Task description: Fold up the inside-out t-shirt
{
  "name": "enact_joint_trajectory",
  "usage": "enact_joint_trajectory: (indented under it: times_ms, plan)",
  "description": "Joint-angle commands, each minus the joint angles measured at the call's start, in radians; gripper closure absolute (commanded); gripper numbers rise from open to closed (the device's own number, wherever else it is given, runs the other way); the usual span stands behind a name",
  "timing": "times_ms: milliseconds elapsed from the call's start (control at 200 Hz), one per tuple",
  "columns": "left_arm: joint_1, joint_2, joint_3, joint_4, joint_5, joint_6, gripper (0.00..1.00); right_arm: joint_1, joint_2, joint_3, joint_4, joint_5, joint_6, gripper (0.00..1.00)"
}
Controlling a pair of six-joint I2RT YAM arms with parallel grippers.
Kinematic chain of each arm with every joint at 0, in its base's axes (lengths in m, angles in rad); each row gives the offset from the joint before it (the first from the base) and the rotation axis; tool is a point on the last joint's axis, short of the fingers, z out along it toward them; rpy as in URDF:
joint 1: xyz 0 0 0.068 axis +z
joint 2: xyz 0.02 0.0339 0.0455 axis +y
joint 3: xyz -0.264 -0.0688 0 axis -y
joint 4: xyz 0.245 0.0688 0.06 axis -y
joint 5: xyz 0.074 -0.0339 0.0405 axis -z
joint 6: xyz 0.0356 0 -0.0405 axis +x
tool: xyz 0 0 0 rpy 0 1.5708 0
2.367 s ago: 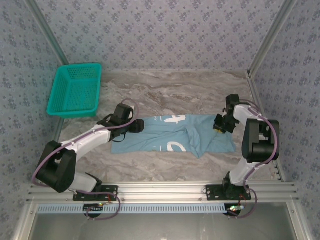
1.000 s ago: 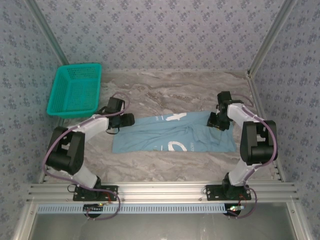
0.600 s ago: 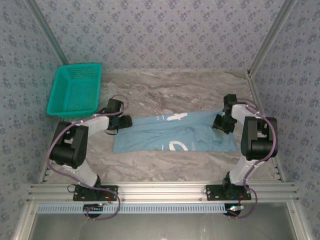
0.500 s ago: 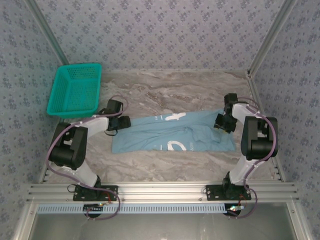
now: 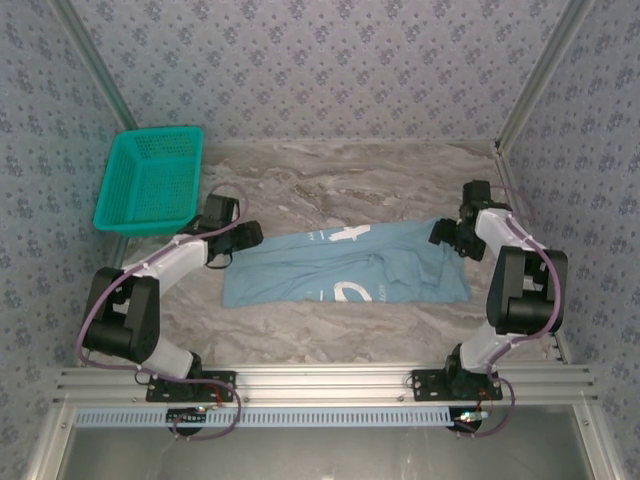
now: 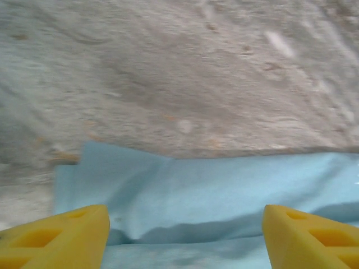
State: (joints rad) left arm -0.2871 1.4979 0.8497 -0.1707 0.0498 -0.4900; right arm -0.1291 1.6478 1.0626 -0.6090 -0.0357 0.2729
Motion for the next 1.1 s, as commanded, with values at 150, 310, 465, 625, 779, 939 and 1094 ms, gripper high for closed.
enact_joint_trajectory:
  times_ms: [150,310,465,625,779,939,1094]
  plan:
    - [-0.021,0.016,-0.069,0.141,0.199,-0.062,0.27,-0.03,0.083,0.024,-0.018,-0.087,-0.12,0.01]
    - [-0.023,0.016,-0.083,0.155,0.217,-0.048,0.27,-0.054,0.092,0.023,-0.014,-0.175,-0.168,0.0]
    - [-0.023,0.017,-0.083,0.154,0.223,-0.039,0.27,-0.07,0.134,0.022,-0.007,-0.21,-0.181,0.0]
    - [-0.021,0.01,-0.09,0.149,0.217,-0.032,0.27,-0.03,0.15,0.007,-0.026,-0.236,-0.193,0.05]
    - [-0.021,0.019,-0.088,0.135,0.204,-0.025,0.27,-0.004,0.149,-0.013,-0.03,-0.285,-0.187,0.15]
    - [-0.021,0.022,-0.085,0.132,0.202,-0.027,0.27,0.025,0.158,-0.014,-0.038,-0.304,-0.192,0.23]
    - [-0.021,0.028,-0.079,0.123,0.2,-0.024,0.27,0.061,0.158,-0.007,-0.049,-0.308,-0.195,0.35]
